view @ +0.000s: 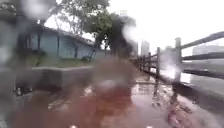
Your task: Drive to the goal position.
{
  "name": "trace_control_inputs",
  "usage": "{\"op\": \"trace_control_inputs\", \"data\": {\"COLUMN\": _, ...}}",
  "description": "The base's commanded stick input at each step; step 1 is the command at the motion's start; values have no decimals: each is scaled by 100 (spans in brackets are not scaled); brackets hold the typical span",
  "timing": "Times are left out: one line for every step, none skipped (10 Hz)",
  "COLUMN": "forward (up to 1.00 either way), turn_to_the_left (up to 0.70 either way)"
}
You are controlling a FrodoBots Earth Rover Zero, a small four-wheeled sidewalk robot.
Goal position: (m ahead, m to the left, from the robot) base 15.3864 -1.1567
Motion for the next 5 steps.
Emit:
{"op": "trace_control_inputs", "data": {"forward": 100, "turn_to_the_left": 0}}
{"op": "trace_control_inputs", "data": {"forward": 100, "turn_to_the_left": 0}}
{"op": "trace_control_inputs", "data": {"forward": 100, "turn_to_the_left": 0}}
{"op": "trace_control_inputs", "data": {"forward": 100, "turn_to_the_left": 0}}
{"op": "trace_control_inputs", "data": {"forward": 100, "turn_to_the_left": 0}}
